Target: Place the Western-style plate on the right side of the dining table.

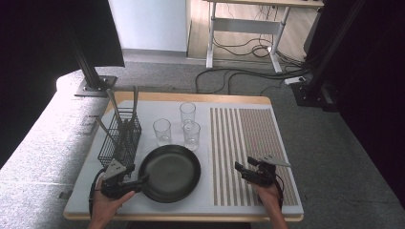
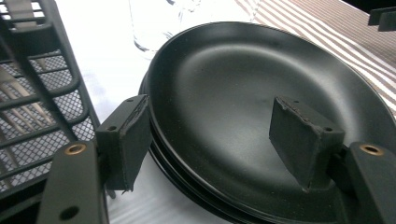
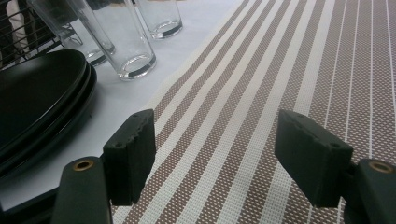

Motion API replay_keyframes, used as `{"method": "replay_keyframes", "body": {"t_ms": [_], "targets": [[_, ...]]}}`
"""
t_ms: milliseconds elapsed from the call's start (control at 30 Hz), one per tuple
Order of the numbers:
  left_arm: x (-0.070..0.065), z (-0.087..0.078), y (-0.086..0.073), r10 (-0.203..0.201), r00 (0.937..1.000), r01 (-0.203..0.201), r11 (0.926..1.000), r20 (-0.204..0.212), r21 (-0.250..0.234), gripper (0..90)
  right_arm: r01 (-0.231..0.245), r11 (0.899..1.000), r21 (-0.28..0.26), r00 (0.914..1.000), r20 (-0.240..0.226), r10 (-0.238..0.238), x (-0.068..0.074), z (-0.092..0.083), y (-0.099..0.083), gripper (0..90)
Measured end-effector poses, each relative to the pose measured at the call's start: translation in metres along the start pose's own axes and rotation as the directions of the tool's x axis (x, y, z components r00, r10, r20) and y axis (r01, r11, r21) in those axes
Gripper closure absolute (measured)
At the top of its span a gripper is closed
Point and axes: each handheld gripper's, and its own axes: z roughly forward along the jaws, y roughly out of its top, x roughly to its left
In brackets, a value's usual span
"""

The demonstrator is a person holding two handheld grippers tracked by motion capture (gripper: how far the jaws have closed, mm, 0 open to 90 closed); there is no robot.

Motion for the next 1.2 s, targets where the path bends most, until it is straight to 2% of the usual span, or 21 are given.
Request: {"method": "replay_keyframes", "body": {"t_ms": [300, 533, 700, 967, 1067, 1200], "targets": [[0.003, 0.002, -0.003, -0.011, 0.9999, 0.011, 0.9996, -0.004, 0.024, 29.2, 0.024, 1.000, -0.005, 0.9996, -0.015, -0.024, 0.006, 0.001, 0.001, 29.9], [0.005, 0.000, -0.006, -0.036, 0.9990, 0.037, 0.9987, -0.024, 0.035, 28.9, 0.003, 1.000, -0.016, 0.9990, -0.045, -0.004, 0.008, 0.001, 0.003, 29.8], [0.005, 0.003, -0.008, -0.048, 0.9982, 0.050, 0.9966, -0.037, 0.065, 29.4, -0.012, 0.999, -0.031, 0.9983, -0.057, 0.010, 0.010, 0.000, 0.005, 29.6], [0.000, 0.012, -0.010, -0.052, 0.9987, 0.052, 0.9948, -0.001, 0.088, 29.6, -0.018, 0.999, -0.033, 0.9981, -0.060, 0.016, 0.011, 0.000, 0.005, 29.7], [0.000, 0.017, -0.012, -0.069, 0.9972, 0.065, 0.9928, 0.029, 0.100, 30.5, -0.020, 0.999, -0.038, 0.9983, -0.056, 0.018, 0.012, 0.000, 0.005, 29.9], [0.000, 0.017, -0.011, -0.072, 0.9971, 0.070, 0.9941, 0.023, 0.083, 31.9, -0.021, 0.999, -0.036, 0.9983, -0.056, 0.019, 0.013, 0.000, 0.006, 29.9]]}}
